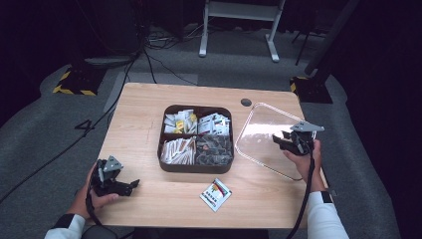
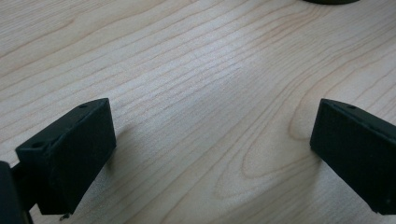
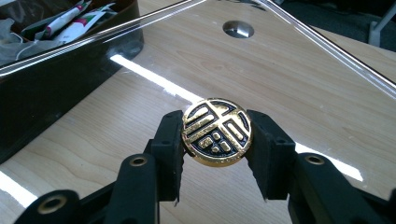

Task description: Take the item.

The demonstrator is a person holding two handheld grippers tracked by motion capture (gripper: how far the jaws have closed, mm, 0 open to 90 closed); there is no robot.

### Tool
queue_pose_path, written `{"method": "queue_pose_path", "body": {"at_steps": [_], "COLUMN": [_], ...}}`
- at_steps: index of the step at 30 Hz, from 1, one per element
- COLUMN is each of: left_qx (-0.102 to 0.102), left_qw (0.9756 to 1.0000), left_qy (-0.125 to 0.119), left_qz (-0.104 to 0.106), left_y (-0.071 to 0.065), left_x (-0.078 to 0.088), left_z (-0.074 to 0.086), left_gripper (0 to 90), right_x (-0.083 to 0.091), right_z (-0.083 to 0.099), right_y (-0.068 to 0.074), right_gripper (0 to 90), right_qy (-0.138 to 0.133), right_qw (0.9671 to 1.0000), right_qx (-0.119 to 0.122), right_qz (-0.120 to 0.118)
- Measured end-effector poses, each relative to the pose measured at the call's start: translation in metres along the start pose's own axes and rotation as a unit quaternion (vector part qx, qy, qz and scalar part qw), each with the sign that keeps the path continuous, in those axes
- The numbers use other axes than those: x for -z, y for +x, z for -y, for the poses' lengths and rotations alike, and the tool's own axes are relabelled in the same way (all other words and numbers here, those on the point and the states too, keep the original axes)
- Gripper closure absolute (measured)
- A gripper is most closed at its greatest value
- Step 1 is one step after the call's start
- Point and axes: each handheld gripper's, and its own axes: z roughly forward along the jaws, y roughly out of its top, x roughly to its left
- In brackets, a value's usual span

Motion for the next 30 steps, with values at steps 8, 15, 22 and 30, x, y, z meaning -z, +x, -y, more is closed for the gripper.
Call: {"method": "queue_pose_path", "body": {"at_steps": [8,15,22,30], "left_qx": [0.0,0.001,0.0,0.001], "left_qw": [1.0,1.0,1.0,1.0], "left_qy": [0.0,0.0,0.0,0.0], "left_qz": [0.0,0.0,0.0,0.0], "left_y": [0.0,0.0,0.0,0.0], "left_x": [0.0,0.0,0.0,0.0], "left_z": [0.0,0.0,0.0,0.0], "left_gripper": [0.4,0.4,0.4,0.4], "right_x": [0.002,0.004,0.0,-0.009], "right_z": [-0.005,-0.011,-0.019,-0.027], "right_y": [0.008,0.014,0.027,0.042], "right_gripper": [58.9,58.9,58.9,58.9], "right_qy": [-0.005,-0.01,-0.012,-0.009], "right_qw": [0.9999,0.9997,0.9992,0.9984], "right_qx": [0.008,0.01,0.021,0.034], "right_qz": [-0.009,-0.019,-0.031,-0.045]}}
